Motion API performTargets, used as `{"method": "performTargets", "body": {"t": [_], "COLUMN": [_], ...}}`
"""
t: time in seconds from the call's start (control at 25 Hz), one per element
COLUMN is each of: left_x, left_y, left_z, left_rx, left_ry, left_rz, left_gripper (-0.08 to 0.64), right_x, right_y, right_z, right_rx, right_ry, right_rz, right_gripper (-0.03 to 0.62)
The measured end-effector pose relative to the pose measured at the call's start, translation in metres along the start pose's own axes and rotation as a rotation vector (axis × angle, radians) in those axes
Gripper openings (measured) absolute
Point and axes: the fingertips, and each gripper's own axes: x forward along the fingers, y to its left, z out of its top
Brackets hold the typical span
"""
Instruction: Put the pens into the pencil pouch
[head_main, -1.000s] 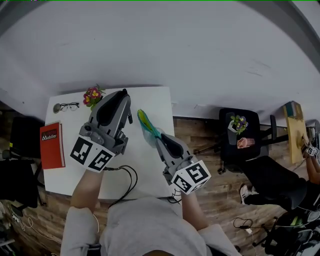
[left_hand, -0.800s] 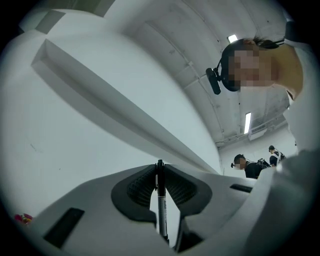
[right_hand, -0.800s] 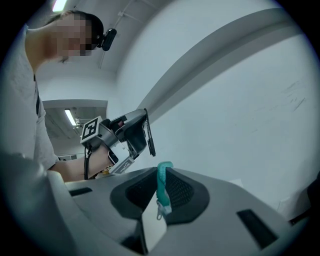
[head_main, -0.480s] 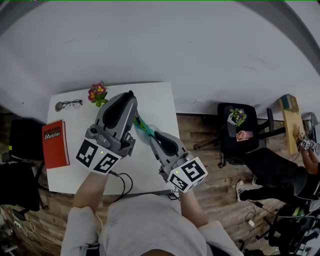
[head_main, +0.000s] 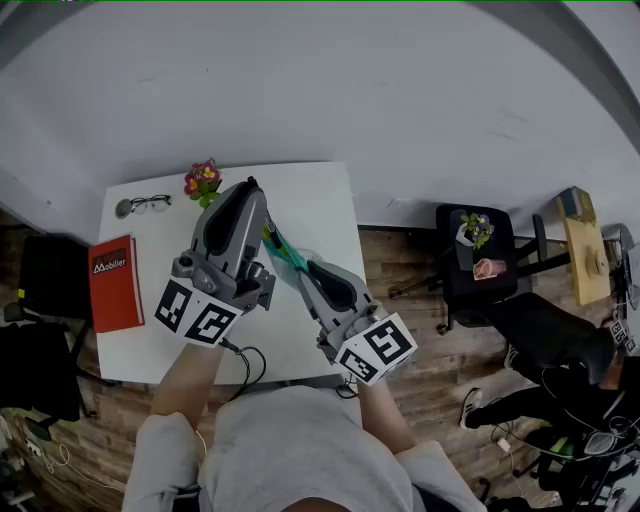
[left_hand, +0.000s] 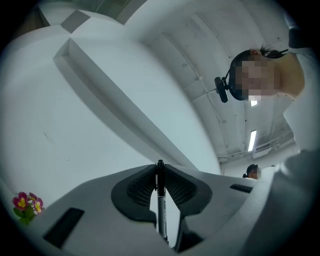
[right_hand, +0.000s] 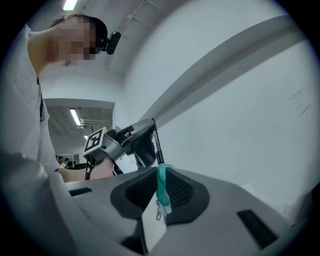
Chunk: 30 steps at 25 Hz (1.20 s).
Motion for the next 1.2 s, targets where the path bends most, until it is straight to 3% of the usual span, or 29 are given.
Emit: {"method": "performTargets", "body": {"t": [0.28,0.68,1.2], "left_x": [-0.008,-0.010,-0.012], "left_y": [0.010,0.014,-0.002], "left_z": [0.004,0.015,-0.017], "left_rx": [-0.041,-0.034,-0.025], "left_ry": [-0.050,-0.099,0.012], "left_rz": [0.058,0.099,0.056], "left_gripper": [0.074,0.072,0.074], "right_x": [-0.001,-0.005,-0.003], "right_y": [0.007,0.015,0.014], "right_z": [0.005,0.009,0.023], "right_rx": [-0.009,-0.019,-0.026], "right_ry": [-0.004,-0.016,-0.044], "right_rz": [0.015,0.037,0.036], "right_gripper": [0.064,0.064,0.060]}}
